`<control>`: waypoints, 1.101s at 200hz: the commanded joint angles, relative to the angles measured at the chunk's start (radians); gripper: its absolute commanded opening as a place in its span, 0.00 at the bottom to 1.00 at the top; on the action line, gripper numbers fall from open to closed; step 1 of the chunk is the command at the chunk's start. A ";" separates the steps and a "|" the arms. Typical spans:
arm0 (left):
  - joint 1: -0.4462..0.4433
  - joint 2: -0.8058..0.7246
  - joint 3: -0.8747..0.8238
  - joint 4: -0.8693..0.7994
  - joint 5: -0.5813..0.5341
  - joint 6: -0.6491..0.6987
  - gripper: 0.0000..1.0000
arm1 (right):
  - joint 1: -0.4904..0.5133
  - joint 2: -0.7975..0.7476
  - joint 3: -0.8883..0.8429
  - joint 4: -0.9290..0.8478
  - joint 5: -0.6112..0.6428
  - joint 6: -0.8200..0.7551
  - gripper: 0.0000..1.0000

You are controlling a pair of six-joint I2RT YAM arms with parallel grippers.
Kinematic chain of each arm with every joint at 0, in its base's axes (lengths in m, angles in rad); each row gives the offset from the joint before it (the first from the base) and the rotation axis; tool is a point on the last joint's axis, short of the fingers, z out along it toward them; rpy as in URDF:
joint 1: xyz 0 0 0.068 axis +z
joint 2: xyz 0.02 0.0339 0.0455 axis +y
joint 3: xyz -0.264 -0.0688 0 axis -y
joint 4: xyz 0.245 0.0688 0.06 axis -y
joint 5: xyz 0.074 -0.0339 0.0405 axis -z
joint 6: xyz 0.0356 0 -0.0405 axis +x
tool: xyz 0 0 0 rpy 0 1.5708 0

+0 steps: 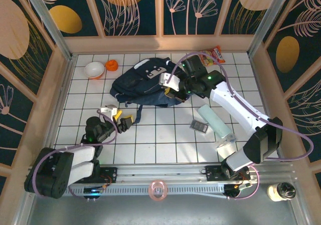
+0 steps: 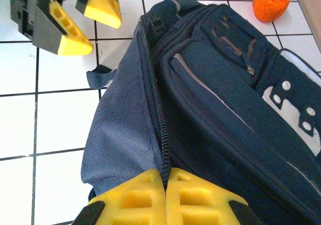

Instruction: Pack the student bag

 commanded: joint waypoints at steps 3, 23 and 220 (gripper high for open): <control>-0.016 0.050 0.051 0.098 -0.008 0.068 0.78 | -0.010 -0.028 0.081 0.027 -0.077 -0.013 0.00; -0.016 0.090 0.081 0.103 -0.054 0.067 0.79 | -0.012 -0.034 0.080 0.025 -0.071 -0.015 0.00; -0.015 0.249 0.171 0.221 0.139 0.074 0.07 | -0.012 -0.037 0.033 0.072 -0.009 0.014 0.00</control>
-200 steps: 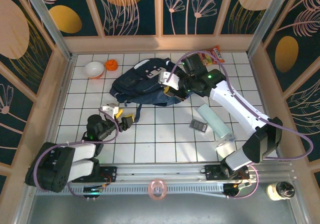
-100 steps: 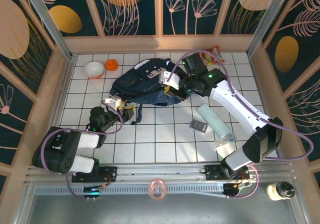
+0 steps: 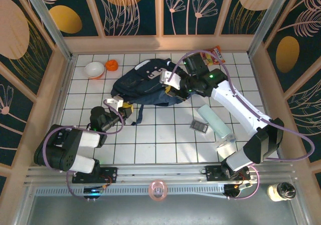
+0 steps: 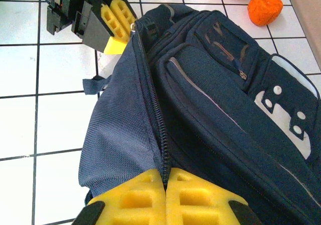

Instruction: Pack the student bag

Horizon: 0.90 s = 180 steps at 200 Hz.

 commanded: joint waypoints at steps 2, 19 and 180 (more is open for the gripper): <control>-0.005 -0.010 0.014 0.068 0.082 -0.007 0.06 | -0.003 -0.037 0.005 0.099 -0.009 0.018 0.00; -0.006 -0.032 0.017 0.060 0.099 -0.016 0.02 | -0.002 -0.040 -0.007 0.116 -0.005 0.031 0.00; -0.110 -0.549 0.147 -0.710 0.153 -0.099 0.00 | 0.185 0.055 -0.325 0.778 0.116 0.498 0.06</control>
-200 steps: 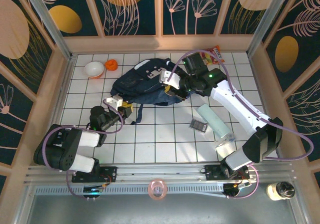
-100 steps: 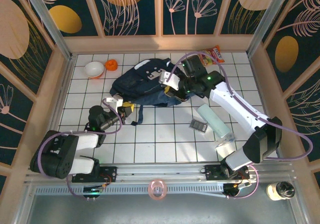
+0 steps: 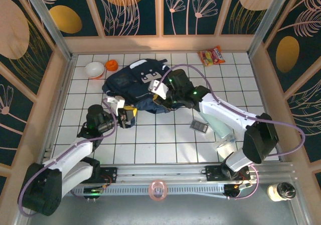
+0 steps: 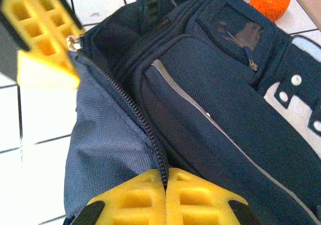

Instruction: Pack the student bag

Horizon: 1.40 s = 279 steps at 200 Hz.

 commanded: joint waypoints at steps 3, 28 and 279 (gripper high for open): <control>-0.031 -0.069 0.052 -0.088 0.043 -0.016 0.00 | 0.018 0.024 -0.047 0.311 -0.012 0.178 0.11; -0.032 -0.076 0.043 -0.166 -0.083 -0.047 0.00 | 0.018 -0.043 -0.103 0.319 -0.012 0.367 0.41; -0.103 0.125 0.113 -0.364 0.001 -0.157 0.00 | 0.032 0.030 -0.464 0.504 0.101 1.614 0.21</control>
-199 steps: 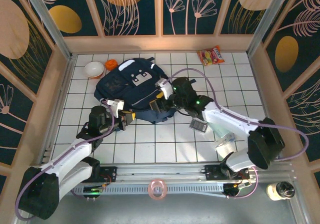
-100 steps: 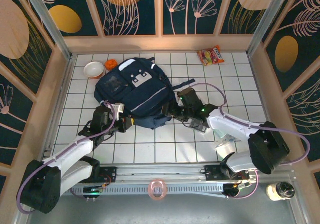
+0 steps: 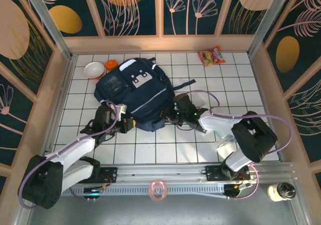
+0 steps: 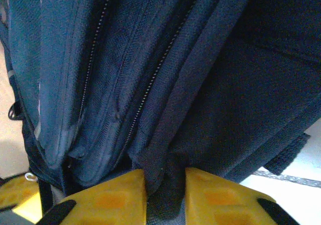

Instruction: Pack the student bag

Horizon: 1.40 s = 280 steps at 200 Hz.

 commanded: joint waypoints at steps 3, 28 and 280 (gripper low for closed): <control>-0.057 0.026 0.075 0.021 0.137 0.038 0.00 | 0.030 0.021 0.001 0.119 0.019 0.054 0.21; -0.140 0.078 0.131 0.003 0.186 0.068 0.00 | 0.032 0.028 0.006 0.140 0.046 0.070 0.19; -0.199 0.038 0.169 -0.191 -0.272 1.258 0.78 | 0.051 -0.269 -0.040 -0.058 -0.040 -0.394 0.49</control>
